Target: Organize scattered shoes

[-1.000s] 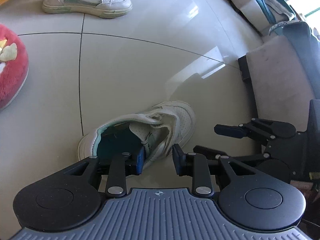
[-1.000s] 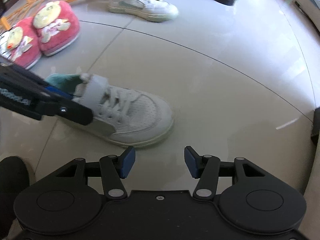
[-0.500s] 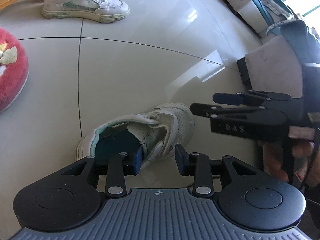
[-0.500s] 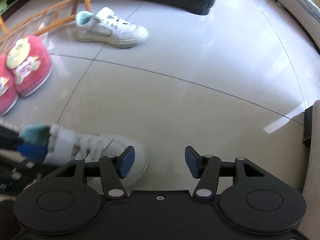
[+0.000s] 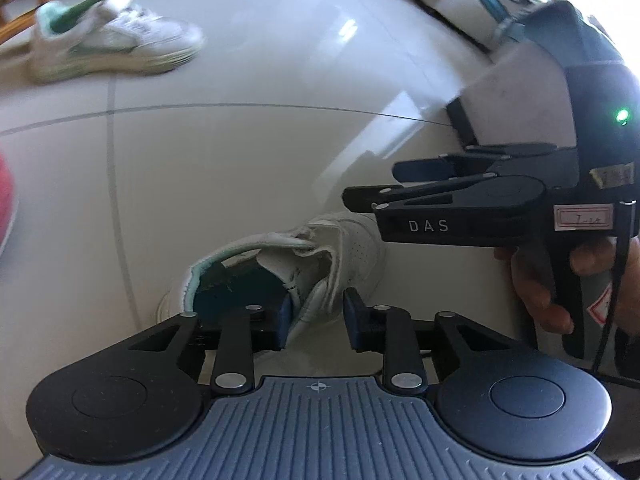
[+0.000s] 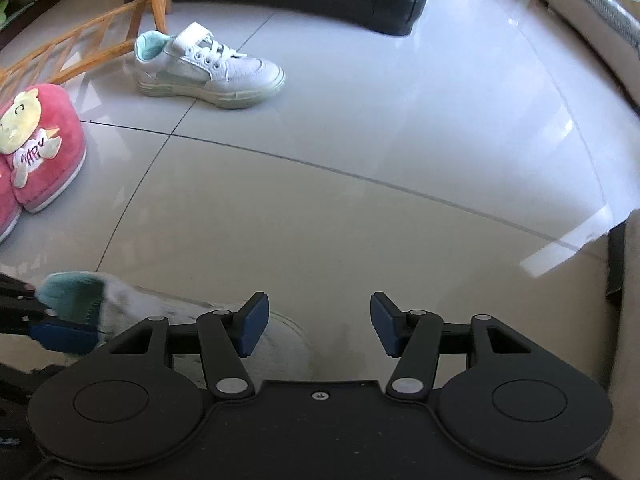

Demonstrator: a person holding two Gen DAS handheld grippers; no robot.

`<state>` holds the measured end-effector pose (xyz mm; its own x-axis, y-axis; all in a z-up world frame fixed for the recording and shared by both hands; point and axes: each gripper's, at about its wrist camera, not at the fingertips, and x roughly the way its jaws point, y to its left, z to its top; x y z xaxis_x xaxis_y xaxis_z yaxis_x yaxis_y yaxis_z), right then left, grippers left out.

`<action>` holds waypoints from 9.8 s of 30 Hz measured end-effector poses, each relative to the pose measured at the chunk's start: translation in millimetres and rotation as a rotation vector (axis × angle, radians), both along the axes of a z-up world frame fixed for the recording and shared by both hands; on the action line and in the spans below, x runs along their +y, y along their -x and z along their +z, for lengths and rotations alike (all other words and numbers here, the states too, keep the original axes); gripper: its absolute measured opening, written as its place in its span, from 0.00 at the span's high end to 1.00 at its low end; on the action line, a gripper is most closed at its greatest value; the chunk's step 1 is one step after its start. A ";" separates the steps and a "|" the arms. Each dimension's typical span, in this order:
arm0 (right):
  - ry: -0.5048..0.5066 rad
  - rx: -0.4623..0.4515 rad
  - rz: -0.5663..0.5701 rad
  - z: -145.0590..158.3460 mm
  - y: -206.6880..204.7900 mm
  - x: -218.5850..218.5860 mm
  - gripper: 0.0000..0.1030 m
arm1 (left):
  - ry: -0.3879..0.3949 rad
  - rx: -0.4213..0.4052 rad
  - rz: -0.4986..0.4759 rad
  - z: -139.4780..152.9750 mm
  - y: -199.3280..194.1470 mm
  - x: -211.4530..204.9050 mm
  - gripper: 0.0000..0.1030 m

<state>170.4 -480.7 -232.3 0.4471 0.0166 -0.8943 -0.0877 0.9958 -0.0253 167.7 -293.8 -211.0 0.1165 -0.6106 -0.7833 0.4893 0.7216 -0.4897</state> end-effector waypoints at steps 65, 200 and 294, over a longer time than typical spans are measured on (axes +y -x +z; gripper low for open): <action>0.217 0.016 0.125 -14.9 21.4 13.9 0.34 | -0.212 -0.236 -0.059 -16.5 -93.3 14.4 0.92; 0.032 0.197 0.190 -33.7 57.9 48.3 0.32 | -0.151 -0.254 0.007 10.7 -18.8 17.9 0.81; -0.017 0.123 0.148 3.0 29.4 44.6 0.88 | -0.119 0.048 -0.161 -7.0 71.5 55.1 0.35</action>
